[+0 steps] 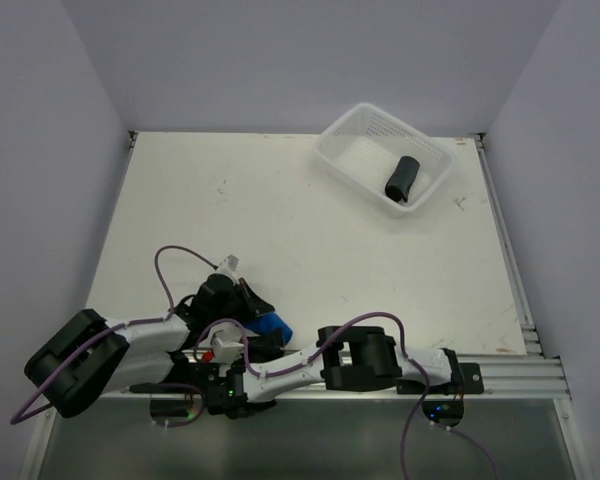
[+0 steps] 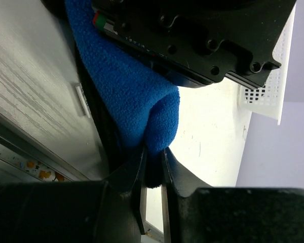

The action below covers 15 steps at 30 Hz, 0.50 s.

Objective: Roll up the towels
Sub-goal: Roll the towel

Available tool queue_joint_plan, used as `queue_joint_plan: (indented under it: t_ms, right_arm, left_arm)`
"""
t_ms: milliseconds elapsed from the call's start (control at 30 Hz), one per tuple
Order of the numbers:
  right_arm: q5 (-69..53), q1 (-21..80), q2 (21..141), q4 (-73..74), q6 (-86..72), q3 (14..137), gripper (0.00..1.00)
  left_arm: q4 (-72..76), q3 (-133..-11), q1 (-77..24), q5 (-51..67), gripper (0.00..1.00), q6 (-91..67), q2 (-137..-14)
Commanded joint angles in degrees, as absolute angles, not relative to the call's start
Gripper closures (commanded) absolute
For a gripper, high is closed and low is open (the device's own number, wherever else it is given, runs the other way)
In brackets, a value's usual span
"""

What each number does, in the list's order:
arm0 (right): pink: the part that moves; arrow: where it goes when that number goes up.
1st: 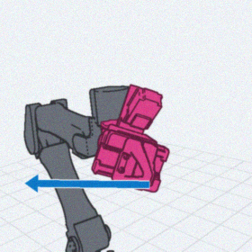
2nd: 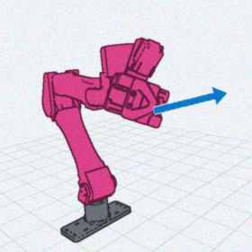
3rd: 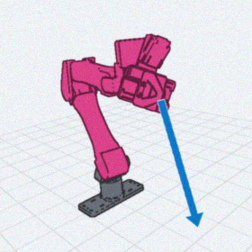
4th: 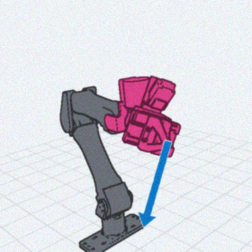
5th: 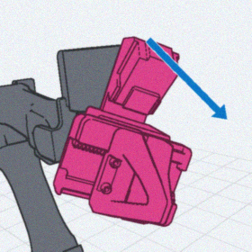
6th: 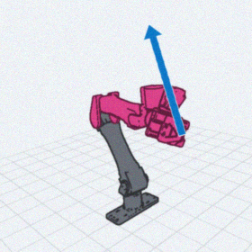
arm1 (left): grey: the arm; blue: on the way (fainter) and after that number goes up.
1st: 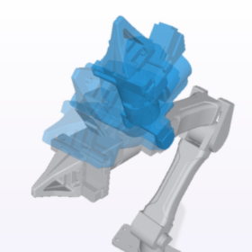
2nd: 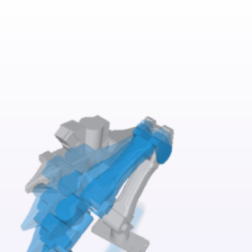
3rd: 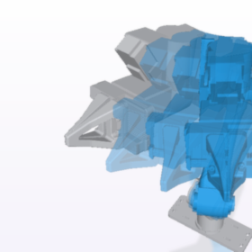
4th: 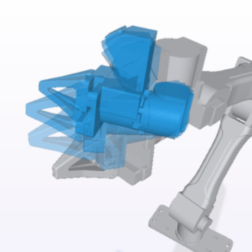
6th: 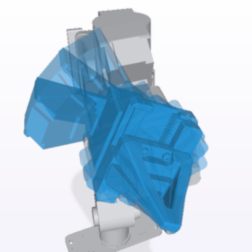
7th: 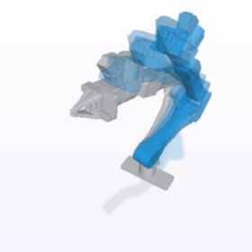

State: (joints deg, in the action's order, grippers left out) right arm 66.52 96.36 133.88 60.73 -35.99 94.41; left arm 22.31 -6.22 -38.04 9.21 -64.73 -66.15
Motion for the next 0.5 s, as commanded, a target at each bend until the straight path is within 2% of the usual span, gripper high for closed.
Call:
queue_joint_plan:
  t_ms: [0,233,333,367,467]
  right_arm:
    - [66.6,95.2,131.1,57.2,-38.8,94.5,0.85]
    - [62.5,95.2,119.7,50.1,-37.4,86.1,0.68]
    - [60.7,95.2,114.7,45.1,-36.3,82.5,0.57]
    - [59.4,95.2,113.0,43.3,-36.4,81.7,0.51]
    - [56.4,95.2,110.2,40.4,-36.1,78.8,0.48]
  left_arm:
    - [18.5,-3.1,-39.5,7.3,1.00,-64.9,-69.8]
    - [19.5,-2.8,-39.5,6.7,1.00,-65.3,-70.5]
    - [19.3,-3.2,-39.4,6.5,1.00,-65.3,-71.2]
    - [19.3,-3.3,-39.5,6.3,1.00,-65.3,-71.5]
    - [19.3,-3.3,-39.5,6.3,1.00,-65.3,-71.9]
